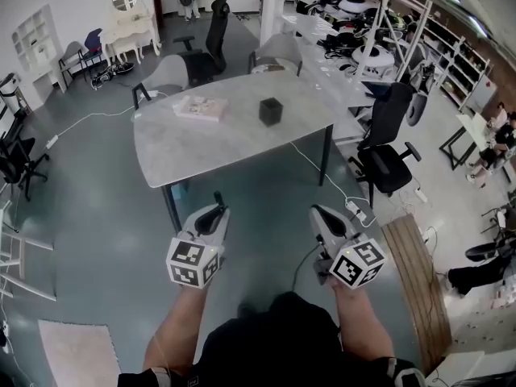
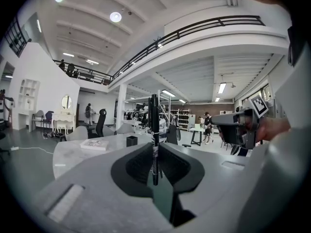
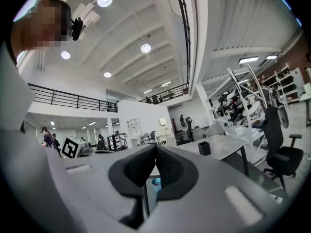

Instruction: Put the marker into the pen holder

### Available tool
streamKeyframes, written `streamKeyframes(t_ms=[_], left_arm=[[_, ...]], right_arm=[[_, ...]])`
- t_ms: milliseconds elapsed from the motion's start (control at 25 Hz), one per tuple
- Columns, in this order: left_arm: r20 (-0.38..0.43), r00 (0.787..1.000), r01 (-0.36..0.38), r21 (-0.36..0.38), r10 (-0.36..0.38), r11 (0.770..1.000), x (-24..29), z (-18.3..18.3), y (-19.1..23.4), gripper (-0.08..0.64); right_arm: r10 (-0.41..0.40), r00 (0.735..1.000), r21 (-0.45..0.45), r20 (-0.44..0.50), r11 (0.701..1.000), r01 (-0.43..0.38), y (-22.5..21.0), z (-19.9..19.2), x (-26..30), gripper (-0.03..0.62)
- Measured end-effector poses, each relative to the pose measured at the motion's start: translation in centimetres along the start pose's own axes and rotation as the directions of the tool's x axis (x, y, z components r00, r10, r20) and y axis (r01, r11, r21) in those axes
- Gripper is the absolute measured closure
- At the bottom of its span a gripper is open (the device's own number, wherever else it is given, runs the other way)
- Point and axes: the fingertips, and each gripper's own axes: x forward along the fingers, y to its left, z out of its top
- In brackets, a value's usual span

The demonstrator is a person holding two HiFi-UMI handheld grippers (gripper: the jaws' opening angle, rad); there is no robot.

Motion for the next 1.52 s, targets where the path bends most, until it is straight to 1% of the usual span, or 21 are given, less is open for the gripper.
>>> streamKeyframes(t_ms=[240,480,640,800,920,1040,1280,1520], left_arm=[[-0.028,1.0,-0.002,-0.01,0.002,1.0,0.9,-1.6,1.4,0.517],[-0.058,0.998,-0.012,-0.011,0.011,1.0,5.3,-2.4,2.4,0.517],[-0.059,0.998,-0.02,-0.003,0.019,1.0,9.0,-1.5,3.3,0.517],[-0.054,0.998,-0.012,0.01,0.012,1.0,14.5,-0.3,3.6,0.517],[-0.069,0.998,-0.014,0.007,0.014,1.0,18.5,0.1,3.8,0.517],[-0.078,0.997,-0.008,0.021,0.01,1.0,21.7,1.0,3.7,0.517],[-0.074,0.997,-0.03,0.033,0.032,0.999,26.1,2.7,4.1,0.517],[-0.039,0.998,-0.049,0.038,0.05,0.998,29.5,4.1,4.2,0.517]], right_arm=[[0.005,0.999,0.009,-0.033,1.0,-0.005,-0.5,-1.7,1.8,0.589],[0.032,0.998,0.054,-0.057,0.998,-0.029,-4.3,-3.3,4.6,0.589],[0.066,0.995,0.088,-0.081,0.994,-0.059,-7.2,-3.8,6.9,0.589],[0.092,0.991,0.114,-0.098,0.99,-0.081,-11.9,-3.5,9.5,0.589],[0.106,0.989,0.131,-0.102,0.987,-0.092,-15.2,-3.0,11.2,0.589],[0.12,0.989,0.139,-0.091,0.985,-0.107,-17.9,-2.0,12.8,0.589],[0.146,0.988,0.147,-0.055,0.98,-0.136,-21.8,0.7,15.3,0.589],[0.167,0.985,0.13,-0.046,0.979,-0.16,-24.5,2.0,16.1,0.589]])
